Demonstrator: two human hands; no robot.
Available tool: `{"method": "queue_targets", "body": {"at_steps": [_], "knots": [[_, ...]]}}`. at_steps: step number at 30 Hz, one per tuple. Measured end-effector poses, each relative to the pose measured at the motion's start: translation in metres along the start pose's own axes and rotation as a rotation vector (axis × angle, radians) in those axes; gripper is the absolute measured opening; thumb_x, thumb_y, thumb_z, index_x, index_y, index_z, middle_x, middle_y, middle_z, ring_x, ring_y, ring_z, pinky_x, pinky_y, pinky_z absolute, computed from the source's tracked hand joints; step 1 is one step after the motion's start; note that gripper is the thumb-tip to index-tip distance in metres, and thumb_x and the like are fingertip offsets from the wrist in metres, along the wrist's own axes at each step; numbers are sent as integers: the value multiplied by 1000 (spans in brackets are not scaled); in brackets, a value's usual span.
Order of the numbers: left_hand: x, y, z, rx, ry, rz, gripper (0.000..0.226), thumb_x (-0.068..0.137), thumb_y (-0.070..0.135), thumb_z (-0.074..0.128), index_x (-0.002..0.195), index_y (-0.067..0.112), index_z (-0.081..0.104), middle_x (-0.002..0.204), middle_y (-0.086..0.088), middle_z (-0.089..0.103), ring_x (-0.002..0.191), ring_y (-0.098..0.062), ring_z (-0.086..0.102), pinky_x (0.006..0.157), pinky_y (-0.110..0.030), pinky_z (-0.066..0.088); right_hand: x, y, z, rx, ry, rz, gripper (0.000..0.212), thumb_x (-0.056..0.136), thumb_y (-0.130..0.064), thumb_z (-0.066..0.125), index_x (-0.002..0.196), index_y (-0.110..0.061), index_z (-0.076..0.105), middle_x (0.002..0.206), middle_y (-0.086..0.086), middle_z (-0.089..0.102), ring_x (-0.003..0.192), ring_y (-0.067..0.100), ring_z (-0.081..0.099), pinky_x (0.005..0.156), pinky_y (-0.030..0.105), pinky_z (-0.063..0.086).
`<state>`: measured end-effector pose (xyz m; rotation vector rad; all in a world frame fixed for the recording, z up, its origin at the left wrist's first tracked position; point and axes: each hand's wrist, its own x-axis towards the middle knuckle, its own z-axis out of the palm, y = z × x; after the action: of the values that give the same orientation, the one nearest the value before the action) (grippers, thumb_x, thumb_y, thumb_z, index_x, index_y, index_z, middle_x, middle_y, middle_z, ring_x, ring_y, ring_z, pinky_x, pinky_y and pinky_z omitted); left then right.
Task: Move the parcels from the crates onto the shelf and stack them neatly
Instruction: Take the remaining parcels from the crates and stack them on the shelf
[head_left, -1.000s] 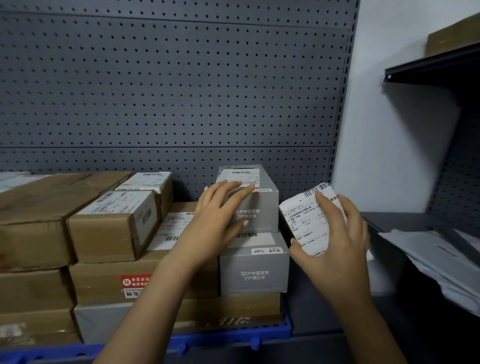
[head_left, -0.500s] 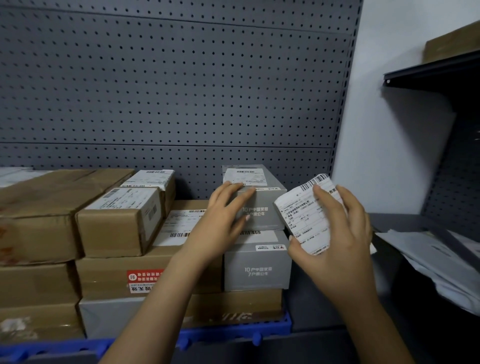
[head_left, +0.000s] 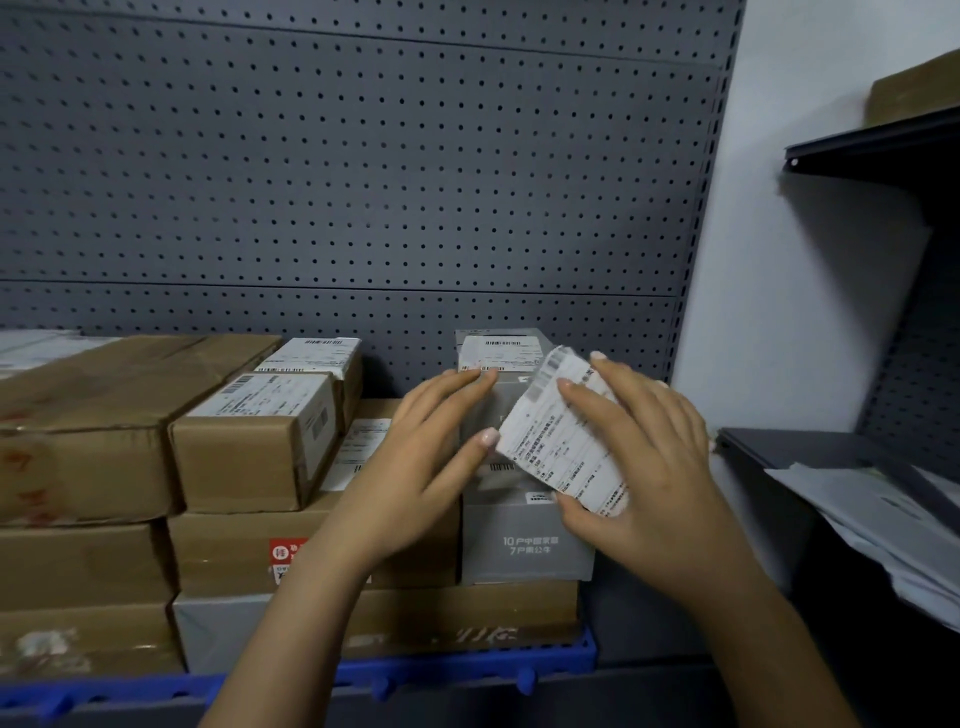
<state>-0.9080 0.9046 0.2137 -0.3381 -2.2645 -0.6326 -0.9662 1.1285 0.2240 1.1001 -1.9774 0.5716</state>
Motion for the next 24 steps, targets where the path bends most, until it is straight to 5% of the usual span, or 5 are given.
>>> {"method": "queue_targets", "body": {"at_steps": [8, 15, 17, 21, 24], "knots": [[-15, 0, -4, -170, -68, -83, 64, 94, 50, 50, 149, 42, 19, 152, 25, 25, 140, 4, 23, 113, -32, 29, 1, -3, 29, -43, -120, -171, 83, 75, -40, 72, 147, -35, 31, 158, -9, 21, 145, 22, 18, 113, 59, 11], [-15, -2, 5, -120, -66, -90, 78, 85, 53, 60, 148, 47, 15, 152, 26, 23, 140, 4, 22, 113, -37, 32, -7, 1, 30, 34, 20, 22, 86, 73, -39, 79, 146, -33, 34, 162, 6, 6, 148, 29, -2, 113, 64, 8], [-16, -2, 6, -111, -67, -91, 75, 86, 52, 60, 148, 47, 17, 152, 27, 22, 140, 6, 20, 114, -35, 31, -10, 0, 30, 99, 29, 103, 95, 69, -40, 83, 147, -38, 28, 162, 0, -3, 148, 21, -7, 115, 55, 12], [-19, -2, 7, -131, -71, -114, 74, 88, 49, 60, 148, 46, 18, 152, 27, 23, 139, 6, 21, 113, -38, 32, -12, -3, 32, 241, -11, 134, 98, 70, -36, 83, 144, -50, 19, 159, -14, -9, 145, 10, -3, 94, 7, 17], [-21, -4, 5, -153, -58, -129, 74, 87, 49, 61, 148, 45, 19, 152, 26, 25, 139, 6, 23, 113, -38, 33, -11, -4, 35, 252, -37, 134, 92, 72, -37, 81, 143, -48, 24, 159, -14, -8, 146, 11, -2, 90, 5, 16]]}}
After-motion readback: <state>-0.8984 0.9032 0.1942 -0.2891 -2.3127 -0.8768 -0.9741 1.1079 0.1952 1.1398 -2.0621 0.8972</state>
